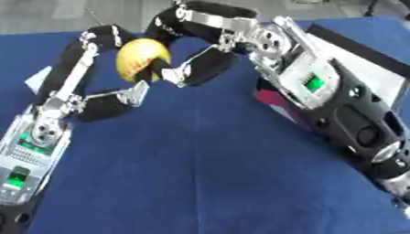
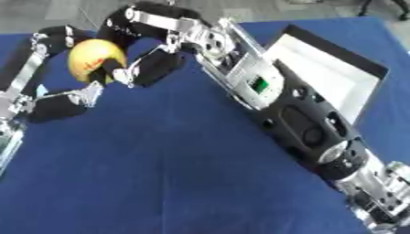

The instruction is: Pick up the objects with one hand, pass them to the other hand, and then place them into the box on the other side of the table.

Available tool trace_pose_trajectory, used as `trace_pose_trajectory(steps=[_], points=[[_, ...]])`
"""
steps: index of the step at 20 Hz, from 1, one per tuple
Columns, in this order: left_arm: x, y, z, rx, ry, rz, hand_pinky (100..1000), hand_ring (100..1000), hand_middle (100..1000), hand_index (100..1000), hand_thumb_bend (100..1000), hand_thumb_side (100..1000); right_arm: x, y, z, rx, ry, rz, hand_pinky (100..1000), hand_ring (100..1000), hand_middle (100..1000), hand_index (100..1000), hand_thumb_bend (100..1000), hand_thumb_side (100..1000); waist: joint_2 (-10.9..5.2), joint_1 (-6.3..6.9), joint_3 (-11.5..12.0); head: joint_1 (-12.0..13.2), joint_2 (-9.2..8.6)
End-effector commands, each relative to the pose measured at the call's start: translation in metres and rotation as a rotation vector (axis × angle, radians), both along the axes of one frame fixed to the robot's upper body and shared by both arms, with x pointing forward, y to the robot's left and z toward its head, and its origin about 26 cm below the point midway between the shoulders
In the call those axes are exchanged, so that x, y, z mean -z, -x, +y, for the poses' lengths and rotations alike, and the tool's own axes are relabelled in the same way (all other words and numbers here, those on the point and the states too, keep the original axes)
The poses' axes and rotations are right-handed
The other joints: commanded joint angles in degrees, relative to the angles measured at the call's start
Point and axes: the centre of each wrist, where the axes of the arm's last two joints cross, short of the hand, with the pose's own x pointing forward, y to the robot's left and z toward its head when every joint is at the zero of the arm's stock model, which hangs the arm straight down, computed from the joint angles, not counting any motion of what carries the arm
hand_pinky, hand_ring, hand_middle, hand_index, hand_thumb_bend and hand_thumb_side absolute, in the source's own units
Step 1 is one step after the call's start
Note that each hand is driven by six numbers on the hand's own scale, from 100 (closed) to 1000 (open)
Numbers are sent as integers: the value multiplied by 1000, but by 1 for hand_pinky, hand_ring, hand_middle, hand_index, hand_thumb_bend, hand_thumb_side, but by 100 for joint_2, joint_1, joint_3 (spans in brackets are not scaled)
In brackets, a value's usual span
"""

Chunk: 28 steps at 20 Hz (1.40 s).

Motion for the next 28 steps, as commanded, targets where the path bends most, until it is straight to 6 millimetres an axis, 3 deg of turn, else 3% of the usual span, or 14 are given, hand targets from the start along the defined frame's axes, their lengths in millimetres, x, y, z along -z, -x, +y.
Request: trace_pose_trajectory(steps=[1, 5, 10, 15, 28], points=[[-13, 3, -4, 21, 20, -41, 765, 708, 627, 606, 100, 206, -6, 1, -5, 10, -17, -14, 881, 646, 510, 588, 100, 100, -142, -27, 0, -32, 0], [-13, 3, -4, 12, 25, -37, 767, 714, 646, 658, 100, 192, -6, 2, -5, 13, -35, 0, 878, 635, 496, 572, 100, 100, -144, -18, -4, -56, 7], [-11, 2, -1, -29, 30, -37, 778, 738, 687, 769, 357, 380, -6, 1, -8, 23, -40, 10, 875, 630, 491, 566, 100, 100, -147, -10, -15, -70, 6], [-8, 0, 1, -66, 22, -39, 782, 744, 696, 802, 520, 528, -7, 0, -12, 39, -45, 12, 874, 627, 489, 563, 100, 100, -152, -2, -29, -73, 1], [4, -2, 15, -128, 16, -13, 781, 744, 696, 806, 538, 562, -7, -4, -29, 105, -60, 13, 871, 621, 487, 561, 100, 100, -177, 16, -109, -113, 32]])
